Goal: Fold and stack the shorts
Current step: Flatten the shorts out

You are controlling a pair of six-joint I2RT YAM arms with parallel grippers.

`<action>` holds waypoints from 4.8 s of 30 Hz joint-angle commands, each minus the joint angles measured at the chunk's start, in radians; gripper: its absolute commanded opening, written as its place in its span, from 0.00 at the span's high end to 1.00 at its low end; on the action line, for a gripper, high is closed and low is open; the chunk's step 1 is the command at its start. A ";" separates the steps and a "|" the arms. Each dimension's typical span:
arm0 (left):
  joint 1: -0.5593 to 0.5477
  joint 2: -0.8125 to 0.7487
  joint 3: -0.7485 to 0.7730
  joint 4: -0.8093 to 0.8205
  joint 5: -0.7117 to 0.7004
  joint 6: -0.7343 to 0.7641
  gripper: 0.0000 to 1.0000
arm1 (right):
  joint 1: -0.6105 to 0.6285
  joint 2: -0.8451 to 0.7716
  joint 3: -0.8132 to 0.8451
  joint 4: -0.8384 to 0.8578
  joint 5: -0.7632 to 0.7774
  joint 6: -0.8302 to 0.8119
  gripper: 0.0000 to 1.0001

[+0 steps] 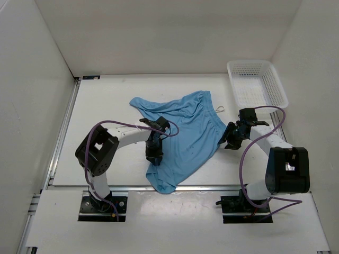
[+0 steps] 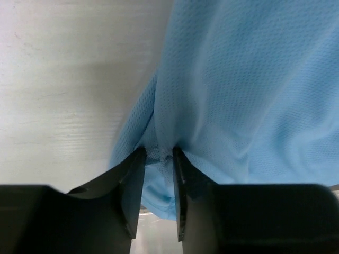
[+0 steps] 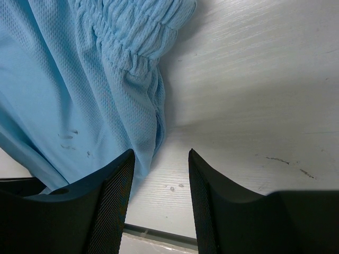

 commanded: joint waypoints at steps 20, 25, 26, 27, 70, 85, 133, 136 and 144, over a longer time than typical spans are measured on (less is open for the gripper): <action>0.005 -0.161 -0.081 0.021 0.011 -0.049 0.45 | -0.002 -0.045 0.007 -0.023 0.009 -0.024 0.51; 0.005 -0.175 -0.093 0.021 0.011 -0.049 0.72 | 0.053 -0.099 0.054 -0.074 0.107 -0.058 0.52; 0.005 -0.175 -0.102 0.021 0.011 -0.049 0.75 | 0.073 -0.099 0.063 -0.074 0.119 -0.058 0.52; 0.005 -0.175 -0.102 0.021 0.011 -0.049 0.82 | 0.084 -0.108 0.085 -0.089 0.119 -0.058 0.52; 0.444 -0.446 -0.163 -0.037 0.091 0.098 0.89 | 1.116 0.332 0.464 -0.144 0.308 -0.038 1.00; 0.239 -0.310 -0.082 -0.047 0.137 0.179 0.85 | 1.116 0.168 0.292 -0.154 0.441 0.065 1.00; 0.077 -0.162 0.099 -0.123 0.064 0.116 0.90 | 1.116 -0.039 0.258 -0.339 0.680 0.203 0.12; 0.166 -0.185 0.123 -0.185 -0.016 0.152 0.90 | 1.107 -0.049 0.278 -0.376 0.725 0.212 0.11; 0.511 -0.056 0.218 -0.119 0.006 0.219 0.90 | 1.072 -0.108 0.249 -0.399 0.747 0.251 0.09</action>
